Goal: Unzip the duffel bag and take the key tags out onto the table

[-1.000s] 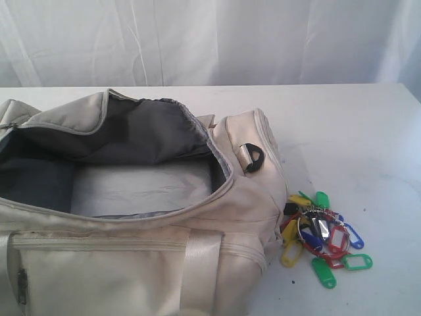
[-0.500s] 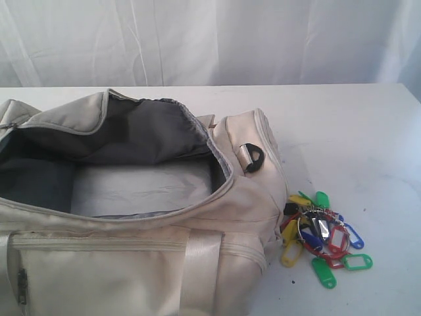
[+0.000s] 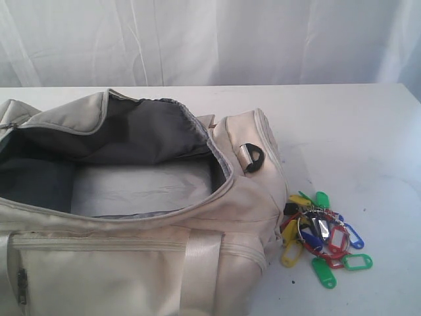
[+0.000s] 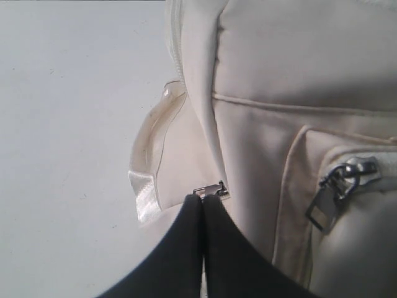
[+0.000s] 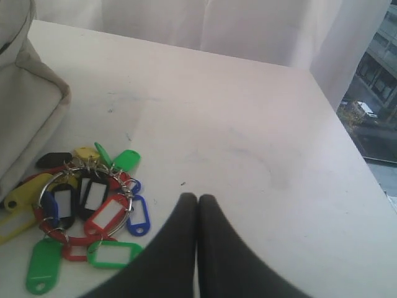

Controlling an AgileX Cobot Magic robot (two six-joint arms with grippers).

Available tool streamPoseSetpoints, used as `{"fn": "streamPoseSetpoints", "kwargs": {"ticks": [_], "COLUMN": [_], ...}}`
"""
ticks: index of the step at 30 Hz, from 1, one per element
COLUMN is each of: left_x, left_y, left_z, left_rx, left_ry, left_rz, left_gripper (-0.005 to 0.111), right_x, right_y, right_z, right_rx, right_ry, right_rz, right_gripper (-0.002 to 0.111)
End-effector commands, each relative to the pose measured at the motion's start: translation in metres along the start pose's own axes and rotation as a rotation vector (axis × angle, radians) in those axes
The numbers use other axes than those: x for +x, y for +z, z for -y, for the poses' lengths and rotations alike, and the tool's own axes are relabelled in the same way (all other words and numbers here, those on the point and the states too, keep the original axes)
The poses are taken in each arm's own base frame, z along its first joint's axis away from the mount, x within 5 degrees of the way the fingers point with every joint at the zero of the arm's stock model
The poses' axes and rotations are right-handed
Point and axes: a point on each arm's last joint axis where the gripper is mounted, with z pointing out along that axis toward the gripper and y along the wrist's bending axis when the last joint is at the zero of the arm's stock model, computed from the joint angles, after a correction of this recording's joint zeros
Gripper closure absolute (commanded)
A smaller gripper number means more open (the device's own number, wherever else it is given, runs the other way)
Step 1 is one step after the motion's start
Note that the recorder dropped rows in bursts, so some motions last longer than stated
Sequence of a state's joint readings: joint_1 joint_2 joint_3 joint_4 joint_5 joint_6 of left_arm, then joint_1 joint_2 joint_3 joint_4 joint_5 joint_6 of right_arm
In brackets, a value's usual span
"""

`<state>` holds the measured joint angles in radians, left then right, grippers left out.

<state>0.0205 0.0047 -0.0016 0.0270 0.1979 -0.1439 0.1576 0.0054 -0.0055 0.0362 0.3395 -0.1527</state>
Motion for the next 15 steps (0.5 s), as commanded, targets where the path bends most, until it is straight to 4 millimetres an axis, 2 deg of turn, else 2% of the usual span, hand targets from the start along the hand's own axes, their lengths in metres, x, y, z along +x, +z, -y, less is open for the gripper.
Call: {"fn": "streamPoseSetpoints", "kwargs": {"ticks": [1,5,15], "left_x": [0.0008,0.0008,0.0008], "left_y": [-0.0001,-0.0001,-0.0001], "left_z": [0.0006,0.0006,0.0006], "left_rx": [0.010,0.010,0.010], "left_ry": [-0.007,-0.007,-0.007], "left_rz": [-0.002,-0.002,-0.002], "left_gripper": [0.107,0.107,0.107], "right_x": [0.0016,0.0016,0.0019], "right_y": [0.0002,0.0002,0.0002], "right_z": [0.0000,0.0000,0.0014], "right_rx": [0.002,0.002,0.027], "right_ry": [-0.006,0.124,0.135], "right_rz": [0.000,0.000,-0.004], "right_gripper": [0.108,0.108,0.108]}}
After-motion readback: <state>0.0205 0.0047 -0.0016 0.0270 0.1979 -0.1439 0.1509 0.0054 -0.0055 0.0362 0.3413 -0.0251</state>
